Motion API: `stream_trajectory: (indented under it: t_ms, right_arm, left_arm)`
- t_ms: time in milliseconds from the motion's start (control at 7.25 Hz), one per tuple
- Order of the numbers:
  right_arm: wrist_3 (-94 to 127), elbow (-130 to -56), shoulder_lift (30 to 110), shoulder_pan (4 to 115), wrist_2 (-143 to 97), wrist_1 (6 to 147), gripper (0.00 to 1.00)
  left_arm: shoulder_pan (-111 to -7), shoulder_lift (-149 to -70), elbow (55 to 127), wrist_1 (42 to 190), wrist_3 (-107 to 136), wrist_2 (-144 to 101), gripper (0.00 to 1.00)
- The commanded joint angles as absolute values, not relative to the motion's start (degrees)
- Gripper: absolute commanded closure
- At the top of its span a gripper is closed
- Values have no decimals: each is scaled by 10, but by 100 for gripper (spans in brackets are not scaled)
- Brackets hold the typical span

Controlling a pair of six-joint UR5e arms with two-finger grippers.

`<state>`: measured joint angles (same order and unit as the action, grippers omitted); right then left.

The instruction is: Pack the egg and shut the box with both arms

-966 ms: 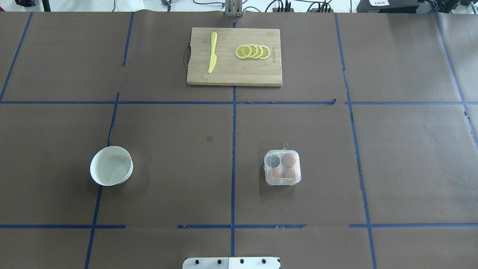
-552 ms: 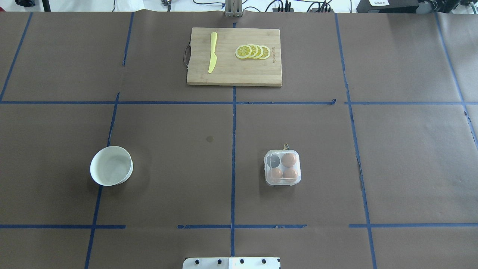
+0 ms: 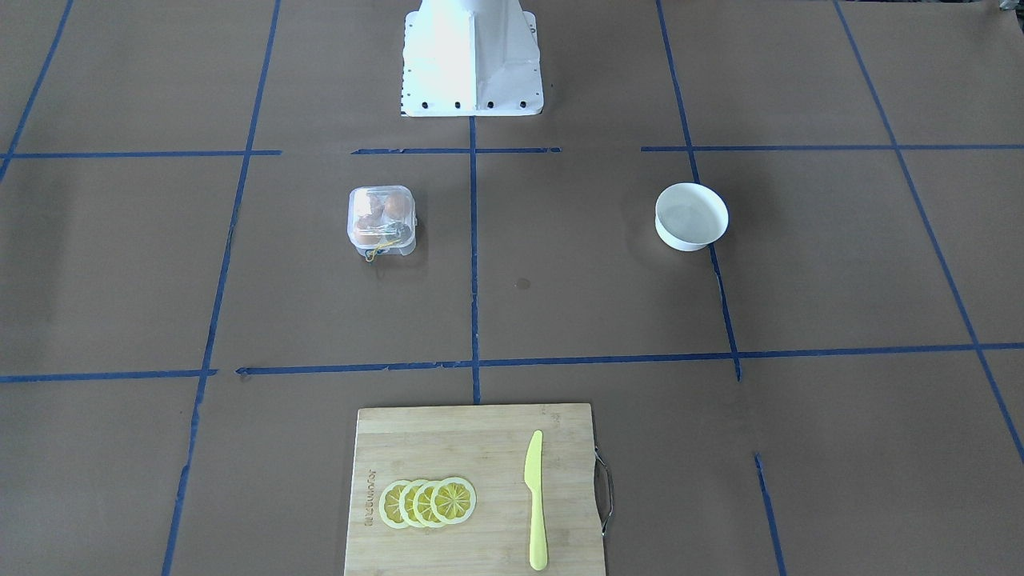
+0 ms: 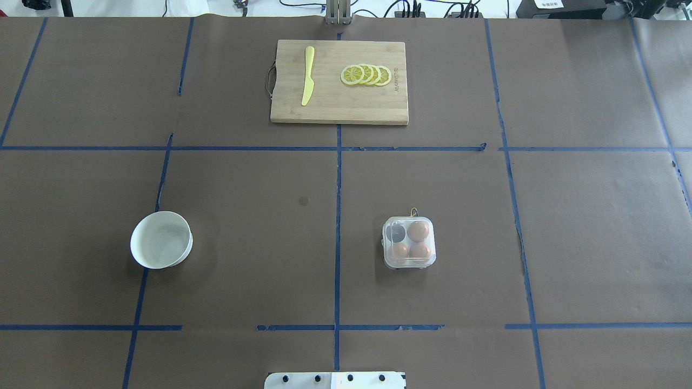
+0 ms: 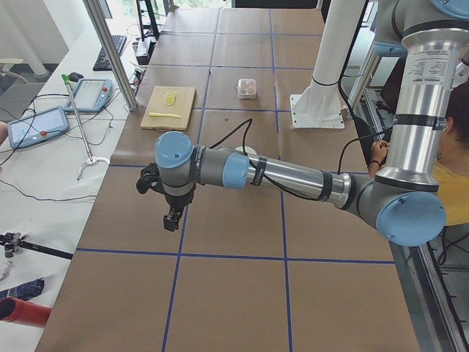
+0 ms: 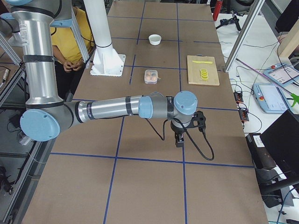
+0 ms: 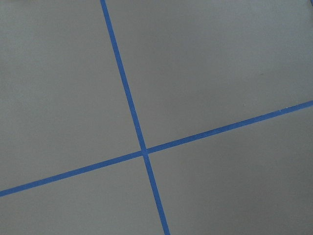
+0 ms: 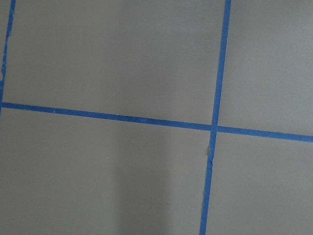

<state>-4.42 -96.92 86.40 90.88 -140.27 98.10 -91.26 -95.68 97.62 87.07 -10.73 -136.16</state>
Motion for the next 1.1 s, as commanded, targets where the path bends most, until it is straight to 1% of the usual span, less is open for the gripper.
stream_trajectory:
  t_ms: [0, 690, 966]
  right_arm:
    - [-47, -969, 868, 909, -1403, 981, 0]
    - [-47, -969, 871, 909, -1404, 981, 0]
    - [-47, -969, 871, 909, -1404, 981, 0]
  left_arm:
    - [-912, -953, 981, 905, -110, -1362, 0]
    - [-909, -940, 974, 961, -108, -1364, 0]
    - [-909, -939, 978, 961, -110, -1363, 0]
